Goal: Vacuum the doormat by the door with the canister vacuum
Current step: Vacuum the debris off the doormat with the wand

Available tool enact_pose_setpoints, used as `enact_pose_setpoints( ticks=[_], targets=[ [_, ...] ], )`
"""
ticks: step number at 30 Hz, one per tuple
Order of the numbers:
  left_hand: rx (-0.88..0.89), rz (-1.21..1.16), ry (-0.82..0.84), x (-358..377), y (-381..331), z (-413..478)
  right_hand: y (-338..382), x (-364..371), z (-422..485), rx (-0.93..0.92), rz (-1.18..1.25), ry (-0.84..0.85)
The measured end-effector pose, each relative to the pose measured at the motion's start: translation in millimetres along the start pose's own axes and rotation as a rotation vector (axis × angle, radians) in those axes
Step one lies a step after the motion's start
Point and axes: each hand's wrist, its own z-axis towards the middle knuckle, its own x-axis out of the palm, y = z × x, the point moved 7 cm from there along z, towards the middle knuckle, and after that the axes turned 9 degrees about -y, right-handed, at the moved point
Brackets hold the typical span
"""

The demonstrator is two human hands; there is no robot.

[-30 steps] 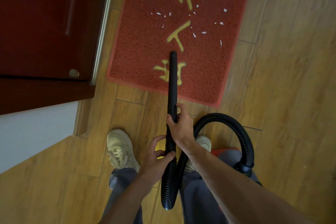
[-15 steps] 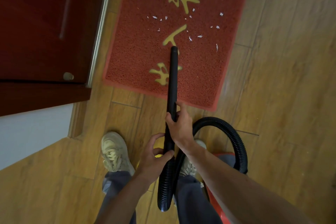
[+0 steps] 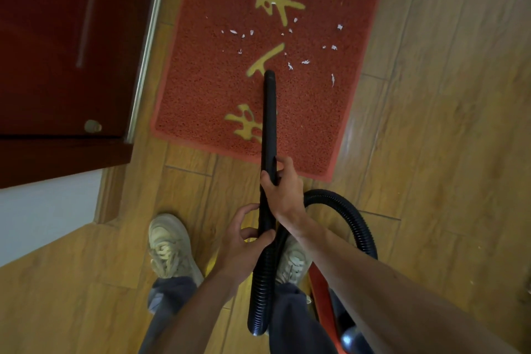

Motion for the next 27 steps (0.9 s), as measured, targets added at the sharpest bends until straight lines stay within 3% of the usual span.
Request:
enact_pose_setpoints(
  ticks=[12,27],
  targets=[
    [0.015,0.058,0.004,22,-28,8,-5,-26,28,0.046,0.009,-0.055],
    [-0.056,0.049,-0.049,27,-51,-1,8,-25,41,0.077,0.068,0.068]
  ],
)
